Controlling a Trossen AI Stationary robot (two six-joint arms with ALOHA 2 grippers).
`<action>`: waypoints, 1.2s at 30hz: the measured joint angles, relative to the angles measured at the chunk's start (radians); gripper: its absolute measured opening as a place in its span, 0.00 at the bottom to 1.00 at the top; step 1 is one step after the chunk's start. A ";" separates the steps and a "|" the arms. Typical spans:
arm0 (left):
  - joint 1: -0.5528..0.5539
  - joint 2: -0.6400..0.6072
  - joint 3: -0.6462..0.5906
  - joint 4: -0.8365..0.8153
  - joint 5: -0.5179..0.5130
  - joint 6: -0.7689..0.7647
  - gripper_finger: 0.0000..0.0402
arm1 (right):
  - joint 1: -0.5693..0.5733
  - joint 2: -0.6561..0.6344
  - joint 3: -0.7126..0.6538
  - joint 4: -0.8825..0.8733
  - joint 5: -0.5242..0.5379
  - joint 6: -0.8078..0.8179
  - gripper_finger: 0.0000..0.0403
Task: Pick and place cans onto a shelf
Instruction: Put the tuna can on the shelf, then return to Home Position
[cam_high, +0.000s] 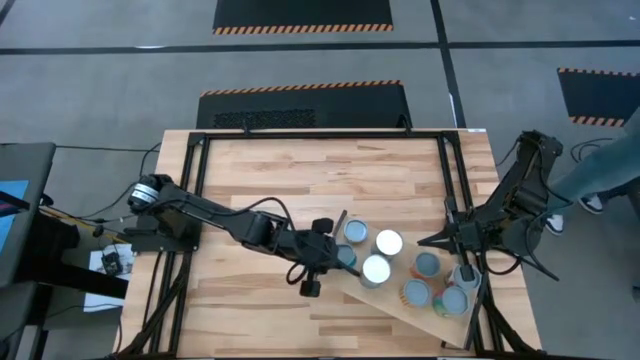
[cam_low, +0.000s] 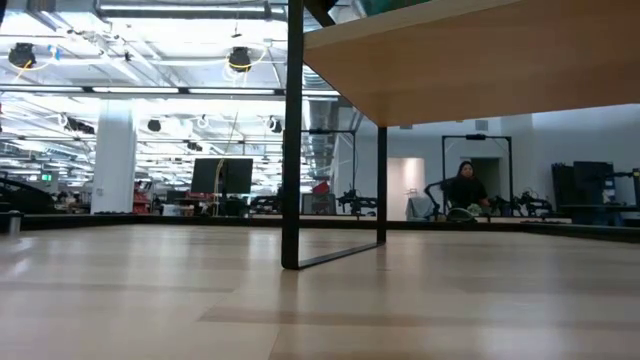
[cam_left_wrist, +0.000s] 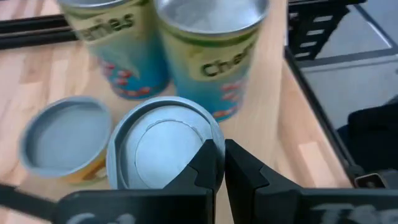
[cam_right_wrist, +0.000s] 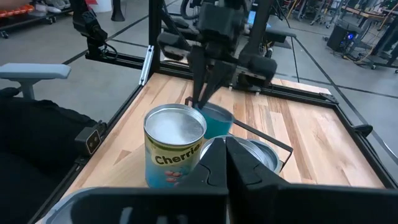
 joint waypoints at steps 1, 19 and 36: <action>0.000 0.007 0.003 0.005 0.005 0.000 0.00 | 0.000 0.000 0.000 0.000 0.000 0.000 0.02; -0.001 0.047 0.001 0.003 0.023 0.006 0.07 | 0.000 0.000 0.000 0.001 0.000 0.000 0.01; -0.021 -0.120 -0.025 0.015 0.105 0.115 0.10 | 0.000 0.000 0.000 -0.029 0.006 -0.003 0.01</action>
